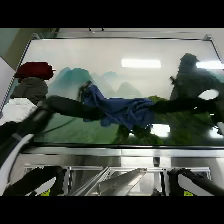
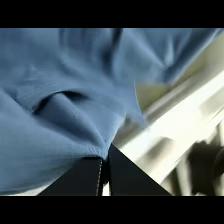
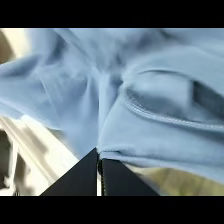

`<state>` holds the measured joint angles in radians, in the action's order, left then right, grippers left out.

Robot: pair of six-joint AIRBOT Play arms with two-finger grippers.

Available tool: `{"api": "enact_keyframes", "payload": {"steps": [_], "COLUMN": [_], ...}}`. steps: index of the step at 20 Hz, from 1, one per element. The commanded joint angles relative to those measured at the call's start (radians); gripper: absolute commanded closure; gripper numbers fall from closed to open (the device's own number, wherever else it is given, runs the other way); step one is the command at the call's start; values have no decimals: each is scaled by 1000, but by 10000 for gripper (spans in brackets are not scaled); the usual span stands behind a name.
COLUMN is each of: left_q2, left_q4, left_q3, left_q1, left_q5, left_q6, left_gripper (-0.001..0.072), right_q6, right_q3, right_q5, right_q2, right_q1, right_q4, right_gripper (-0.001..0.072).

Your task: Fold the shirts.

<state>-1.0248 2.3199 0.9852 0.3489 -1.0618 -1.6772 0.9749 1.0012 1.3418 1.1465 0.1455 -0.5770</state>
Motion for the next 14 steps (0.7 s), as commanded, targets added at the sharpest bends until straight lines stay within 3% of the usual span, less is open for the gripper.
{"api": "enact_keyframes", "payload": {"steps": [1, 5, 8, 11, 14], "left_q2": [300, 431, 425, 334, 181], "left_q4": [4, 13, -19, -47, -42], "left_q3": [219, 566, 756, 771, 634], "left_q1": [-248, -536, -682, -728, -639], "left_q5": [-46, -233, -277, -311, -307], "left_q6": [-5, -54, -95, -101, -173], "left_gripper": [695, 695, 695, 695, 695], "right_q6": [9, 51, 77, 140, 112], "right_q3": [256, 562, 637, 628, 572], "right_q5": [-25, -56, -163, -165, -105], "right_q2": [-294, -484, -552, -492, -320], "right_q1": [119, 188, 188, 187, 160], "right_q4": [66, 65, -25, -156, -115], "right_gripper": [690, 691, 691, 690, 691]}}
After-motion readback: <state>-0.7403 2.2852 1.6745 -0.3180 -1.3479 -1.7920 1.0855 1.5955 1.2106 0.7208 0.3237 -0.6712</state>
